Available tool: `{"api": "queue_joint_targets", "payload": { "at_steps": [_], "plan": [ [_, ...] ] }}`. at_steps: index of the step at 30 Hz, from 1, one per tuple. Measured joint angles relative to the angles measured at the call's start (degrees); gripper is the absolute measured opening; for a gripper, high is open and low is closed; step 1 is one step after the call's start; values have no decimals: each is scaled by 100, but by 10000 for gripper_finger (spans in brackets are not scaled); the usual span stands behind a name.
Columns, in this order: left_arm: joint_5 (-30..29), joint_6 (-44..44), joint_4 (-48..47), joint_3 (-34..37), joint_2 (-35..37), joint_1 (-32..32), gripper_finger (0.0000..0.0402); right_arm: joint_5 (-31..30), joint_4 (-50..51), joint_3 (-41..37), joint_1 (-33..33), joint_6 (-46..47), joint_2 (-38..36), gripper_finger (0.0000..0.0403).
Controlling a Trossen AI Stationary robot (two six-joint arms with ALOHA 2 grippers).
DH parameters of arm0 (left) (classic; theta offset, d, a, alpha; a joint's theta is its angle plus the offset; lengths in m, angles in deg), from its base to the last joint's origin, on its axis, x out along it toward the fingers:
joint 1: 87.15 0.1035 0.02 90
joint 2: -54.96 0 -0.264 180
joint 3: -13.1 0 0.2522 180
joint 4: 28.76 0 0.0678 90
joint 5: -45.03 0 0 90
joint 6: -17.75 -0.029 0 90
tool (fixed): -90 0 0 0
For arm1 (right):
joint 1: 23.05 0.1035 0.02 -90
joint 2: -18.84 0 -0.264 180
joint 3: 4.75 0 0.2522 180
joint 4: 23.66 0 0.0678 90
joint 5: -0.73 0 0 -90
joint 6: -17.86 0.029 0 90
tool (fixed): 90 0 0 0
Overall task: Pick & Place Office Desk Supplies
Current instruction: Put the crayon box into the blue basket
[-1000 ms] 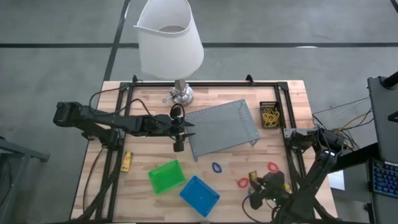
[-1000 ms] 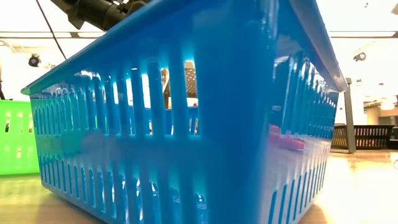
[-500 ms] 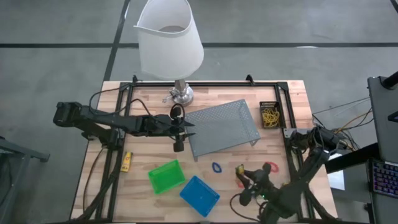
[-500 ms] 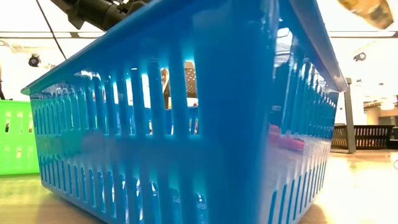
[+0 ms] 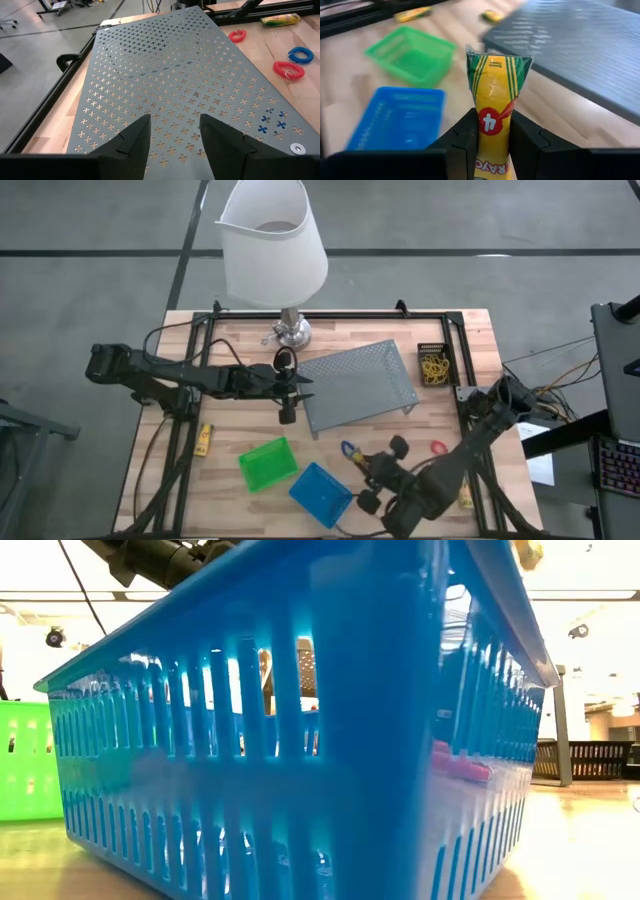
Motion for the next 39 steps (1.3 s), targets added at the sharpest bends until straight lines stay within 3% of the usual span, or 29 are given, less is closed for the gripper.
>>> {"api": "queue_joint_targets", "payload": {
  "at_steps": [5, 16, 25, 39],
  "plan": [
    [1, -1, 0, -2, 0, -1, 175, 668, -1112, 84, -206, -1062, -2, 75],
    [1, -1, 0, 0, 0, -1, 175, 1963, -1887, 62, -605, -1499, 132, 109],
    [0, 0, -98, -2, 0, 0, 174, 3000, -2576, 96, -773, -1493, 742, 109],
    [0, 0, -167, -2, 0, 0, 174, 3485, -2700, 307, -1024, -852, 1170, 109]
  ]
}}
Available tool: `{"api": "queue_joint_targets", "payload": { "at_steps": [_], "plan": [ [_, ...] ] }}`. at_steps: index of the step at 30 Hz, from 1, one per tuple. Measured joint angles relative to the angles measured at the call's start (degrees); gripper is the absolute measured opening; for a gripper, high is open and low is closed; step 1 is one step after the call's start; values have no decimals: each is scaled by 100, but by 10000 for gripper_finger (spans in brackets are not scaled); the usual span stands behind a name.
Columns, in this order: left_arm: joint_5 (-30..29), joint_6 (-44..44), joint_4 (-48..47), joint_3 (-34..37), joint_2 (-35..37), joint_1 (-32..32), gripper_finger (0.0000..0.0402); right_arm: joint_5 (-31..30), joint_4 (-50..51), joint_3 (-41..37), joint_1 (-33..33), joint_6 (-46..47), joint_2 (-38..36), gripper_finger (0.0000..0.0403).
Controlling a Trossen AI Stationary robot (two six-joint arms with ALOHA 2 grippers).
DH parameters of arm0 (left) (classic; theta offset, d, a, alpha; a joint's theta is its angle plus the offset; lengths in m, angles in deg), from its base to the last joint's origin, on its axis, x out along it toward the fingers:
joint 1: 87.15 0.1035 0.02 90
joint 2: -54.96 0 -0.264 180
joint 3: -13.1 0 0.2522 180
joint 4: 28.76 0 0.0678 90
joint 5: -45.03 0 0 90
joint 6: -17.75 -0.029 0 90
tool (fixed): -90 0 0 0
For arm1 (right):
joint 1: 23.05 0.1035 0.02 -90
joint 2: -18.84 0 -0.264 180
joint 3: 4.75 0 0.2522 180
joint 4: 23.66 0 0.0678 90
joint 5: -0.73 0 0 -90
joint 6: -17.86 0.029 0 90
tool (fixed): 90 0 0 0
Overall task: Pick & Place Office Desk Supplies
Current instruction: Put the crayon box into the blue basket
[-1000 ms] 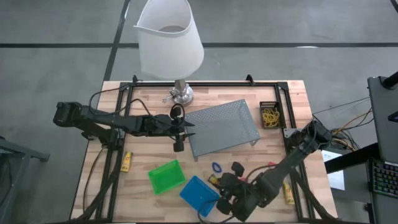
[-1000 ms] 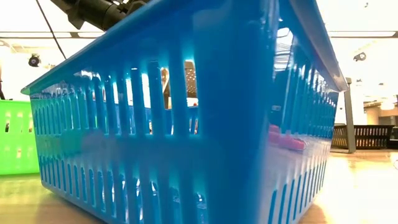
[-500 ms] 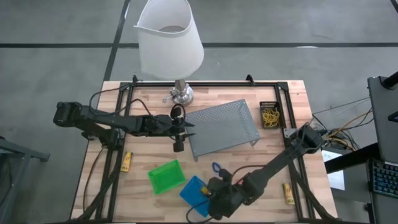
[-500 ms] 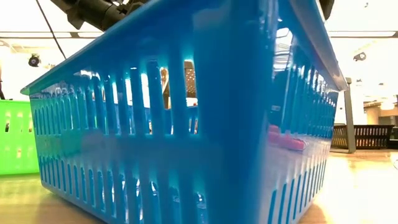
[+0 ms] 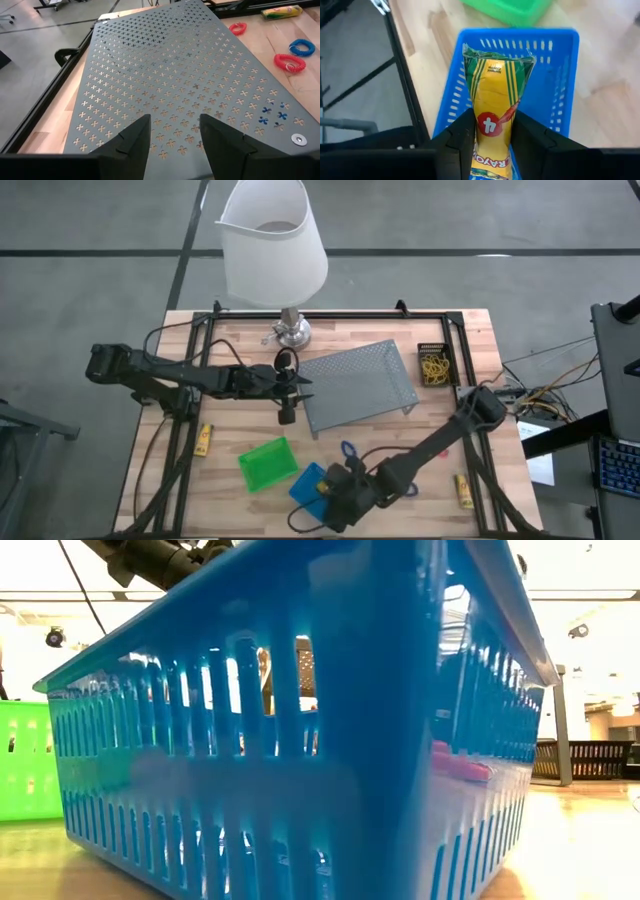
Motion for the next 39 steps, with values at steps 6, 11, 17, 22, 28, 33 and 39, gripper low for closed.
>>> {"api": "queue_joint_targets", "payload": {
  "at_steps": [6, 11, 17, 22, 28, 33, 39],
  "plan": [
    [1, -2, 1, 0, 0, -1, 174, 743, 5, -19, -184, 57, 152, 109],
    [2, 0, 1, 0, 0, -2, 174, 965, 42, -19, -295, 131, 201, 109],
    [1, 0, 1, 0, 0, 0, 174, 1185, 73, -46, -383, 174, 201, 109],
    [1, -2, 2, 0, 0, -2, 174, 1221, 70, -122, -405, 172, 201, 109],
    [1, -1, 3, 0, 0, -1, 174, 1223, 59, -190, -412, 229, 201, 109],
    [2, -2, 3, 0, 0, 0, 174, 1210, 59, -242, -412, 322, 201, 109],
    [0, -2, 3, 0, 0, -2, 174, 1196, -24, -262, -412, 323, 201, 109]
  ]
}}
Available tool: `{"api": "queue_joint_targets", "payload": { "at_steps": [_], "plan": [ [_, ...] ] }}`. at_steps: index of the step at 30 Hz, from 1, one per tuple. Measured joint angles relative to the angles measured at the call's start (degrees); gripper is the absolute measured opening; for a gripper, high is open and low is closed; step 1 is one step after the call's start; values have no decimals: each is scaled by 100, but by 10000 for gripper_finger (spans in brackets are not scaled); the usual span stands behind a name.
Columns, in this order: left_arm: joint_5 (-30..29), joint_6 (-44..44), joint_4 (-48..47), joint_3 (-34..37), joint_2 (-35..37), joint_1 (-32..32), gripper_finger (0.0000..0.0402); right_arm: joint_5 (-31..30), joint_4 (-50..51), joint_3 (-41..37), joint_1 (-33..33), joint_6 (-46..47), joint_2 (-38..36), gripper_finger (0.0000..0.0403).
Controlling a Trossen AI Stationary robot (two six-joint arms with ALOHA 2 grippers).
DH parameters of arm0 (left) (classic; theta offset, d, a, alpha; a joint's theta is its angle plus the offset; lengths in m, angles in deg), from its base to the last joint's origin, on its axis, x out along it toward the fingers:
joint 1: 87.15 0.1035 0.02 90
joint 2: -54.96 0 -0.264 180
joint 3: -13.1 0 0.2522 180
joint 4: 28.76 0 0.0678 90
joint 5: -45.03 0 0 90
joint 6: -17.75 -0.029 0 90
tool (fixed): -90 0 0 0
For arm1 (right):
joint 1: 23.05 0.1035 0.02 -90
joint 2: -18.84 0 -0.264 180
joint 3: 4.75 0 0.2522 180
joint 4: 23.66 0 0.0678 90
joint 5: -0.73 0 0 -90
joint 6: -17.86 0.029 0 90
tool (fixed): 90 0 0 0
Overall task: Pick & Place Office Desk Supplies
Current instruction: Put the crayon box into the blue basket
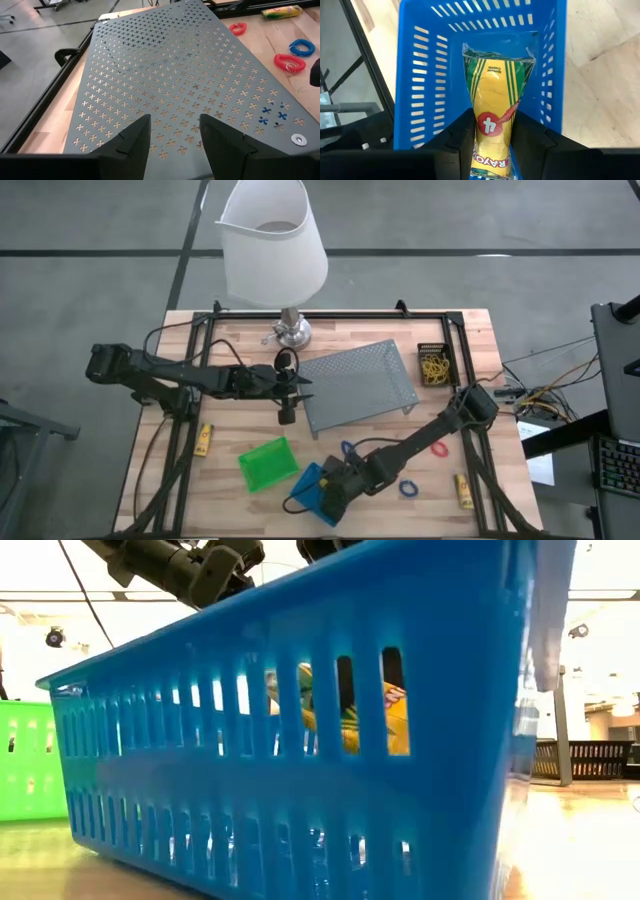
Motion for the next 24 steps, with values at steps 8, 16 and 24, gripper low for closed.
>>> {"api": "queue_joint_targets", "payload": {
  "at_steps": [8, 16, 24],
  "plan": [
    [2, 2, 0, 0, 0, 2, 175, -43, -33, 0, 0, -44, 0, 139],
    [0, 2, 0, 0, 0, 2, 175, -43, -8, -2, 5, -46, 0, 193],
    [1, 2, 0, 0, 0, 1, 175, -44, -13, 17, 4, -94, 0, 193]
  ]
}}
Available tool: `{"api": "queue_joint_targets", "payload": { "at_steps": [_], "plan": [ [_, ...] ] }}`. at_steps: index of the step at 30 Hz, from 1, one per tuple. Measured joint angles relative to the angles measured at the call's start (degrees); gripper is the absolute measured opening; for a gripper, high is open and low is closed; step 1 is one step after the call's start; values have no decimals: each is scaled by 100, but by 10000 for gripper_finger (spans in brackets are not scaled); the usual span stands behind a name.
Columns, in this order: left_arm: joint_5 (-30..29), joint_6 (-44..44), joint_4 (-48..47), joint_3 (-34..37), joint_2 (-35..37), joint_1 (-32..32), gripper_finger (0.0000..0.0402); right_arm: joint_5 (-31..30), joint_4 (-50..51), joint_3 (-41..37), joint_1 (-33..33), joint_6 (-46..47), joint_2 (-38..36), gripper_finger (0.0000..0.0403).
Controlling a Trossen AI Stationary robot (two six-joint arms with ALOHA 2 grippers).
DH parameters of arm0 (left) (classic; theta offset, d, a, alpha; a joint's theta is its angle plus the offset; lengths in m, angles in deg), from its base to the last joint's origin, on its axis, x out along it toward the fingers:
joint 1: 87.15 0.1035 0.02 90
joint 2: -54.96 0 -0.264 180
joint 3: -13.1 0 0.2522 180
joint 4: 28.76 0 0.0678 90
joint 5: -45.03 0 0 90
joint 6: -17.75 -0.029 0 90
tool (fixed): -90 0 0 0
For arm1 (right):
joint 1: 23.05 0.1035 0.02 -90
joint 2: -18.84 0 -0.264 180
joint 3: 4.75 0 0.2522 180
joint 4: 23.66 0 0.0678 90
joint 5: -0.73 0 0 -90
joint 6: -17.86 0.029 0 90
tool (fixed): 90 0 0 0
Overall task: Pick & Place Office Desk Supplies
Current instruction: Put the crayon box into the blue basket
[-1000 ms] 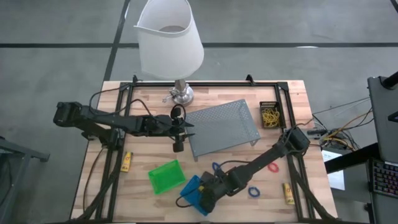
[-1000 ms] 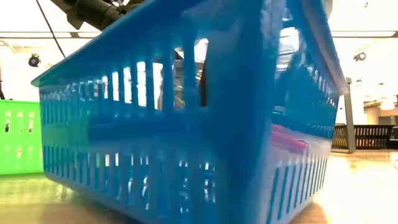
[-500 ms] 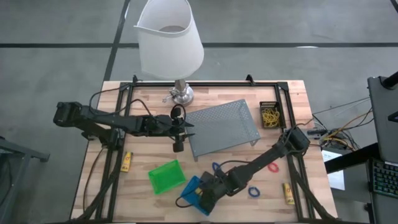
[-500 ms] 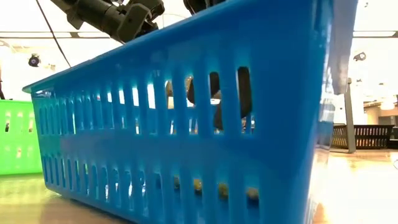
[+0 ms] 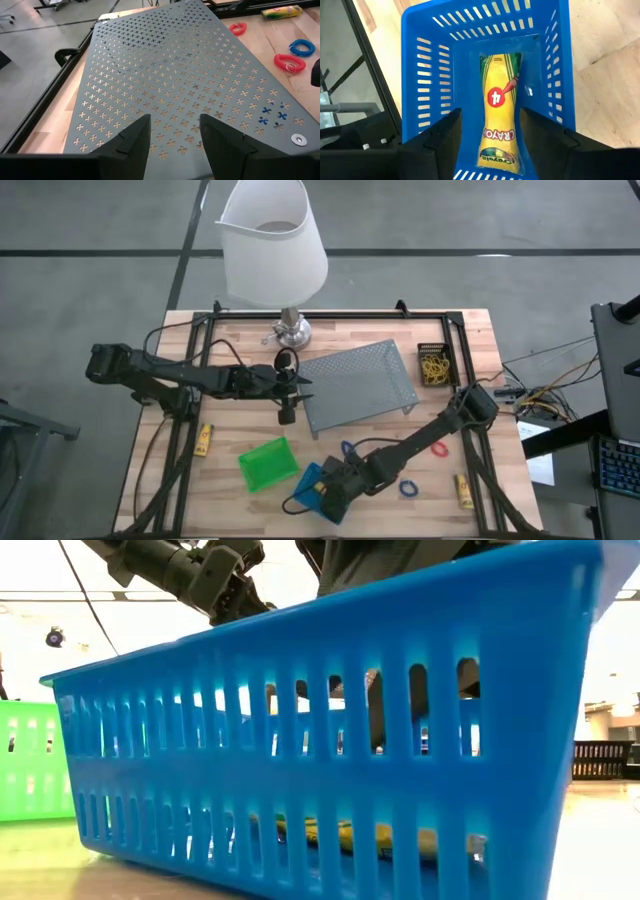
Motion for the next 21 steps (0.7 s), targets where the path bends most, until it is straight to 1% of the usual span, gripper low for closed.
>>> {"api": "queue_joint_targets", "payload": {
  "at_steps": [9, 16, 21],
  "plan": [
    [0, 0, 0, 0, 0, 1, 175, -90, 19, 247, 0, -391, -103, 188],
    [0, -1, 4, 0, 0, 1, 175, -921, 536, 434, 7, -531, -458, 187],
    [0, -2, -44, 0, 0, 2, 175, -1388, 1332, 436, 90, -514, -890, 187]
  ]
}}
